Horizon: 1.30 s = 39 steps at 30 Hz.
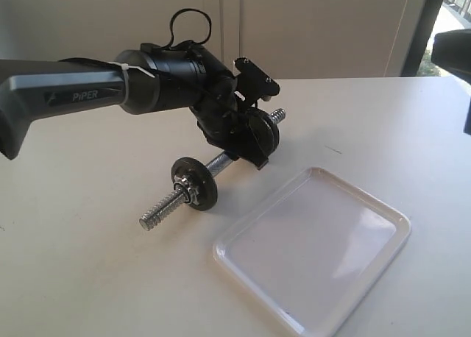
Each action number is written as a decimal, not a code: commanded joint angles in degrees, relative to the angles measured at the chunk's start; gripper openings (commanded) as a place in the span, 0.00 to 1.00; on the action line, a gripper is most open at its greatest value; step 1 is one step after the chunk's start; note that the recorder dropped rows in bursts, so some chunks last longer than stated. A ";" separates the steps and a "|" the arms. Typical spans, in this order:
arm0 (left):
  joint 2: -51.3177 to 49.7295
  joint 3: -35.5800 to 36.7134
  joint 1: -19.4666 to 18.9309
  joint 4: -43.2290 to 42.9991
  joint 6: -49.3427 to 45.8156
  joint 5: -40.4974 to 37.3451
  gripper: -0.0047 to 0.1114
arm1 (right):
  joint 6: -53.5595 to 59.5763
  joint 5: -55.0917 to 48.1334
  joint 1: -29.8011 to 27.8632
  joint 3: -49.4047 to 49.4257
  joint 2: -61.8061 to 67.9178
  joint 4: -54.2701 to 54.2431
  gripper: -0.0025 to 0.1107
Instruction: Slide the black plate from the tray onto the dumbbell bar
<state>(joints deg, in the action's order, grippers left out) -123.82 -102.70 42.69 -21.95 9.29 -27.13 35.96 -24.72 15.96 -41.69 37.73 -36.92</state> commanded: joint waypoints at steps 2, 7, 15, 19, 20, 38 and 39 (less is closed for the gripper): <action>-0.59 -0.03 -0.06 0.51 -0.47 -0.99 0.51 | -0.47 0.59 0.01 0.11 -0.32 0.46 0.02; -0.10 -0.29 -0.06 0.06 -0.47 -1.12 0.51 | -0.47 0.59 0.01 0.11 -0.32 0.46 0.02; 7.19 -0.66 0.26 0.22 -0.11 -10.06 0.44 | -0.89 0.70 0.01 0.11 -0.46 0.46 0.02; 14.65 -0.21 0.26 5.40 0.18 -20.29 0.14 | -3.17 1.07 0.01 0.11 -0.46 0.46 0.02; 17.79 1.83 0.38 5.99 0.18 -22.67 0.04 | -3.29 1.17 0.01 0.11 -0.46 0.57 0.02; 84.74 47.24 1.42 -4.68 27.25 -23.64 0.04 | -2.69 8.26 0.01 3.07 -2.41 3.07 0.02; 84.98 47.24 1.42 -4.30 26.98 -23.75 0.04 | -2.69 8.26 0.01 3.07 -2.87 3.07 0.02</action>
<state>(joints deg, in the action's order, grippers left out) -39.94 -56.19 43.82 -27.51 35.65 -51.61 33.01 -17.01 15.96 -38.77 36.06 -34.24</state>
